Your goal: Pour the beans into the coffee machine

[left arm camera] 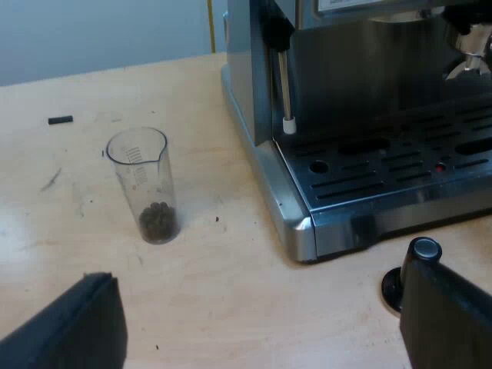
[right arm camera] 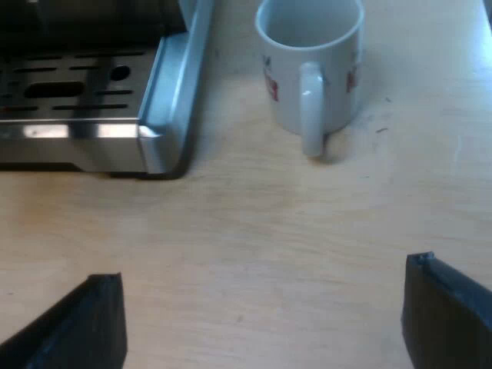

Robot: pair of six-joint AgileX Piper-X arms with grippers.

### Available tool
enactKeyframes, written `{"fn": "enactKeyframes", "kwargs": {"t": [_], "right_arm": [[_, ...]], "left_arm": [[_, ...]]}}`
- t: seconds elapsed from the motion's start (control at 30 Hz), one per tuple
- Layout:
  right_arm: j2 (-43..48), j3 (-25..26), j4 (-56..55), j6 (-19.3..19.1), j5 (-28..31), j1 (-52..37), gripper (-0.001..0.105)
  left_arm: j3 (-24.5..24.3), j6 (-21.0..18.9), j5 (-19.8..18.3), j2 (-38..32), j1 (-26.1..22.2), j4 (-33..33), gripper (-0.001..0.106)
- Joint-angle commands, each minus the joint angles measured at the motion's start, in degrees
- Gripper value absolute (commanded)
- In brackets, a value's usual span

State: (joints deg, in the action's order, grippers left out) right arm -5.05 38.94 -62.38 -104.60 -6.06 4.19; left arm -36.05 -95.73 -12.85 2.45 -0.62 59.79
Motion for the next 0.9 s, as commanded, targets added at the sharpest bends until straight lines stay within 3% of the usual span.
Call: {"fn": "enactKeyframes", "kwargs": {"t": [0.03,0.37,0.53,0.73,0.9], "right_arm": [[-2.35,2.70,0.50,-1.14,-1.82,0.13,0.079],[-14.39,13.17,1.77,-7.09,-3.71,8.30,0.079],[-20.49,17.69,3.30,-7.10,-6.33,15.00,0.079],[-24.79,18.08,11.23,-4.44,-7.92,22.30,0.079],[-28.12,18.08,17.76,-4.41,-8.07,28.43,0.079]], "left_arm": [[-0.89,-0.65,0.67,1.65,0.08,-0.57,0.086],[-1.17,-0.65,0.16,8.96,0.08,-2.98,0.086],[-1.17,-0.65,0.16,10.06,0.08,-4.04,0.086],[-1.17,-0.65,0.16,10.06,0.08,-5.08,0.086],[-1.17,-0.65,0.28,10.06,0.08,-7.40,0.086]]}}
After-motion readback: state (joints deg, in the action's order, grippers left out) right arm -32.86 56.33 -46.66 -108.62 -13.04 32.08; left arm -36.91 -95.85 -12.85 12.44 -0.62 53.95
